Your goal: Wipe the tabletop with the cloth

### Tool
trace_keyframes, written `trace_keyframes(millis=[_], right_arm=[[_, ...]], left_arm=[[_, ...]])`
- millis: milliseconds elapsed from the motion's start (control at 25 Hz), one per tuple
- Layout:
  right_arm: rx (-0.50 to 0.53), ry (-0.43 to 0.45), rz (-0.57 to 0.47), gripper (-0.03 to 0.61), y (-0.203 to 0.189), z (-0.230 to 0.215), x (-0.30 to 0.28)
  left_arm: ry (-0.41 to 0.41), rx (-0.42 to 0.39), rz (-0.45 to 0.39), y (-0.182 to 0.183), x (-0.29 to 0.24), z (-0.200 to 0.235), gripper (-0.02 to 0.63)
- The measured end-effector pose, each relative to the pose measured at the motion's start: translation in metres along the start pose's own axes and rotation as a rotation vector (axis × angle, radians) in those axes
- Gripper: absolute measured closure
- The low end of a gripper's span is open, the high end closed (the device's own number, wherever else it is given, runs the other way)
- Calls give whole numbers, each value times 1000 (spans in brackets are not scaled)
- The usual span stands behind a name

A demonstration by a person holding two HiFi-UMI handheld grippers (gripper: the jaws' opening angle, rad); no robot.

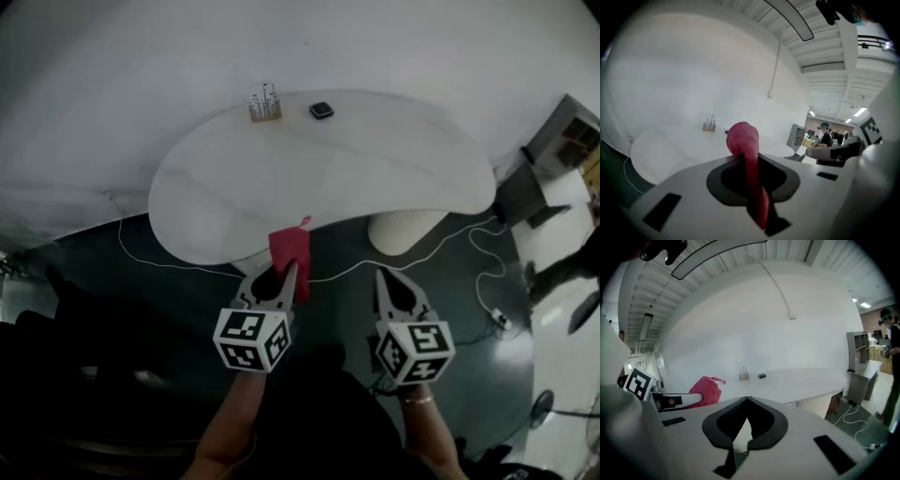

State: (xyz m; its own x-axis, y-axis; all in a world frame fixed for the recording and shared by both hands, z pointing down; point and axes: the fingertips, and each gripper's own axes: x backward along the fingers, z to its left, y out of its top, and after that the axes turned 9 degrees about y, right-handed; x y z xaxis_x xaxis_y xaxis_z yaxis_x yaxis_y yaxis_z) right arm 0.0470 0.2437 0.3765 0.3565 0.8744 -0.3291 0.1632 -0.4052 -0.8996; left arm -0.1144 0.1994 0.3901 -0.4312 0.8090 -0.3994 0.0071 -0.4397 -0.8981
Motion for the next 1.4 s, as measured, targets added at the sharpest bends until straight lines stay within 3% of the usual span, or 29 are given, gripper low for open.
trace_keyframes(millis=[240,880,1400], right_arm=[[54,6,1,577,1,-6,-3],[13,-15,-47,577,21,-63,-7],[-38,-98,-27,577,62,-135,-98]], left_arm=[[5,1,4,0,-7,-3,558],[23,-36,-21,25,-44,-24,558],[-15,-42,47,63,-178,10,558]])
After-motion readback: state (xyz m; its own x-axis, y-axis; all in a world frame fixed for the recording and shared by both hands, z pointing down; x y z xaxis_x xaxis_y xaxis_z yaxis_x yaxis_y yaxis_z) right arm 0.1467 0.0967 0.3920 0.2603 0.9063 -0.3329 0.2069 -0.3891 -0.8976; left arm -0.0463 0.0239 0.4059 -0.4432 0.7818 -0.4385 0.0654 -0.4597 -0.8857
